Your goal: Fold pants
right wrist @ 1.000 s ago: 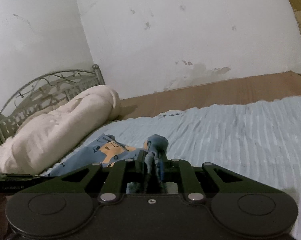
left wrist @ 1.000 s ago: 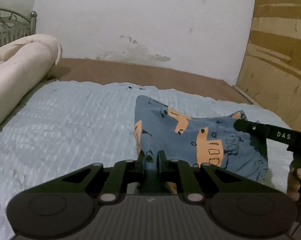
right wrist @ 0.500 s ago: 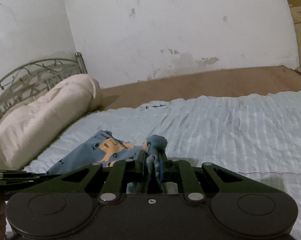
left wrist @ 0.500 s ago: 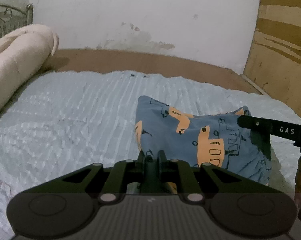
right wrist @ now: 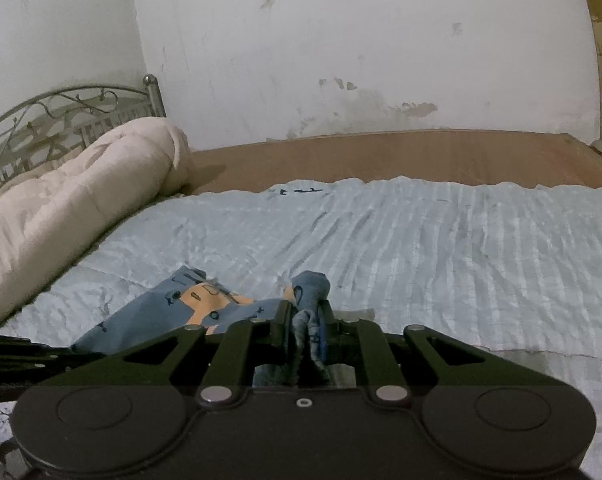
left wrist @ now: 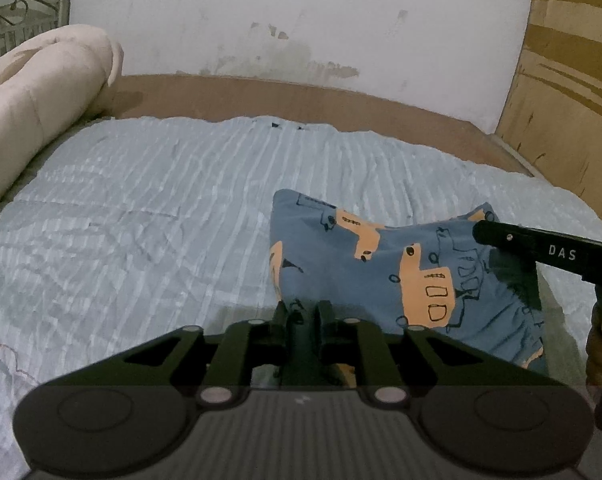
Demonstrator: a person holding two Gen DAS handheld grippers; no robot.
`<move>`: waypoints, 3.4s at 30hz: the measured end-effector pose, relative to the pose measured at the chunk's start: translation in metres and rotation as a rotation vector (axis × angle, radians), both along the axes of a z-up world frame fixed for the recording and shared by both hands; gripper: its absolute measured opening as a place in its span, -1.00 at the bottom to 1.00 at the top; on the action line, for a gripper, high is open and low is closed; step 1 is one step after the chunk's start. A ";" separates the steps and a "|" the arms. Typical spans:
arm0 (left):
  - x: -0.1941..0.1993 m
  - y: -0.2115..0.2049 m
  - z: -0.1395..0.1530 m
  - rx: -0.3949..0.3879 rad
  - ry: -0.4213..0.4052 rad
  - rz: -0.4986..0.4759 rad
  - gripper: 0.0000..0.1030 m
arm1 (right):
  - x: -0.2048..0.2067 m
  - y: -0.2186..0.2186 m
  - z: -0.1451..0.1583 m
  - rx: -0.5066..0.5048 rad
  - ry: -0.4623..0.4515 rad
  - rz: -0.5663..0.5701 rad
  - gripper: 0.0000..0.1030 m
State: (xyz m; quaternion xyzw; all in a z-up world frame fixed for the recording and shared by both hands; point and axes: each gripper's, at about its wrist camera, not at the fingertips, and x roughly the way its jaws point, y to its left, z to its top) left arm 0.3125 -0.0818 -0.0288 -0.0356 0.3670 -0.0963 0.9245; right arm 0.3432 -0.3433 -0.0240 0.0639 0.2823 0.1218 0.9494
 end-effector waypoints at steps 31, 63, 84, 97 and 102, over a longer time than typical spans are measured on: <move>-0.147 0.028 0.060 -0.008 -0.236 0.077 0.99 | -0.173 0.017 0.046 -0.076 -0.272 -0.121 0.99; -0.248 0.051 0.031 0.050 -0.284 0.106 0.99 | -0.316 0.051 0.022 -0.070 -0.287 -0.167 0.99; -0.246 0.046 0.023 0.070 -0.270 0.095 0.99 | -0.311 0.047 0.010 -0.072 -0.266 -0.187 0.99; -0.246 0.046 0.023 0.070 -0.270 0.095 0.99 | -0.311 0.047 0.010 -0.070 -0.267 -0.188 0.99; -0.246 0.047 0.023 0.070 -0.270 0.095 0.99 | -0.311 0.048 0.010 -0.070 -0.267 -0.188 0.99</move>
